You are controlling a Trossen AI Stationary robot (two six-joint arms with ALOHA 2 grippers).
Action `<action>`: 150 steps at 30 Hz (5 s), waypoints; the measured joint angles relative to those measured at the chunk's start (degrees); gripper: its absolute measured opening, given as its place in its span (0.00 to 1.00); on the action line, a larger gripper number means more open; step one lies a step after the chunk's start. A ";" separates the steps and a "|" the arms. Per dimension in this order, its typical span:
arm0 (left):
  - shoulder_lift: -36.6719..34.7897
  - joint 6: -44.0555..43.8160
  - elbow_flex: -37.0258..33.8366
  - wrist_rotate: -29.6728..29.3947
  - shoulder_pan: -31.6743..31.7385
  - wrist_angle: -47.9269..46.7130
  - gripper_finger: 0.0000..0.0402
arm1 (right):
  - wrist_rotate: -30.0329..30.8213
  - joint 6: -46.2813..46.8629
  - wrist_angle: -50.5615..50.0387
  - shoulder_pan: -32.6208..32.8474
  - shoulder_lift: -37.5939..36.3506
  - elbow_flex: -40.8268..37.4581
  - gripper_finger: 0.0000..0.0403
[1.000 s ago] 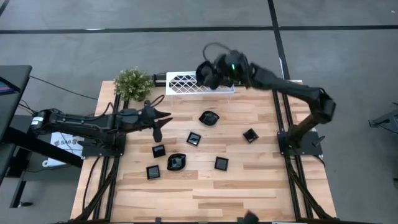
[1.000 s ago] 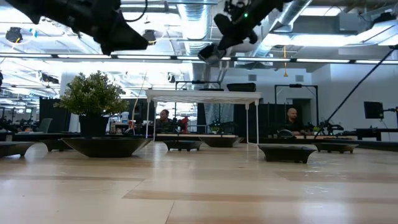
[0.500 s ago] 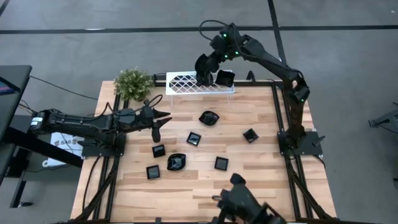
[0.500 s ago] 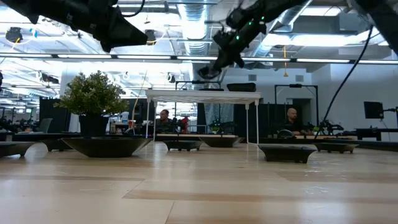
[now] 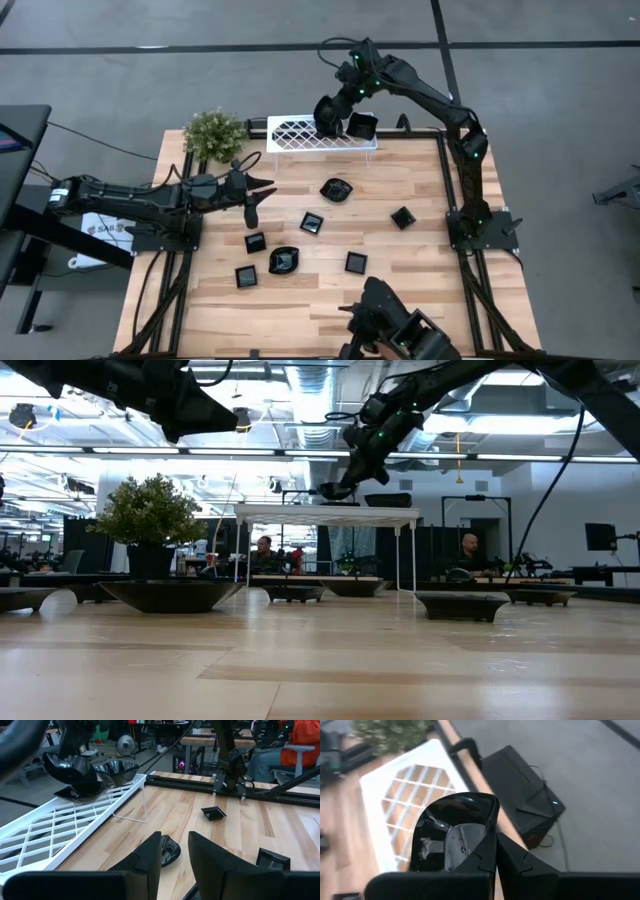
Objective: Pick & Place Mini shaped plates
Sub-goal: Stack the black leaf-shaped plate on top of the black leaf-shaped plate on the shelf
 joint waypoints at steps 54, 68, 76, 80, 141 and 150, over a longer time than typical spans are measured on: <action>0.04 1.12 0.04 14.58 0.00 -0.50 0.25 | 38.67 -9.80 39.37 42.70 -28.00 -60.14 0.28; 0.04 -3.66 0.04 14.58 0.00 -0.31 0.25 | 41.12 -6.37 39.33 45.33 -21.37 -61.14 0.28; 0.04 -3.11 0.04 14.58 0.00 -0.21 0.25 | 41.40 -6.19 39.78 43.71 -17.64 -61.13 0.28; 0.04 -3.06 0.04 14.58 0.00 -0.02 0.25 | 41.40 -6.21 39.90 43.42 -15.06 -61.13 0.28; 0.04 -3.06 0.04 14.58 -0.02 0.85 0.25 | 39.37 -3.13 38.76 39.61 -13.40 -61.13 0.02; 0.04 -3.04 0.04 14.58 -0.02 0.87 0.25 | 43.33 -3.20 38.47 41.69 -13.40 -61.06 0.00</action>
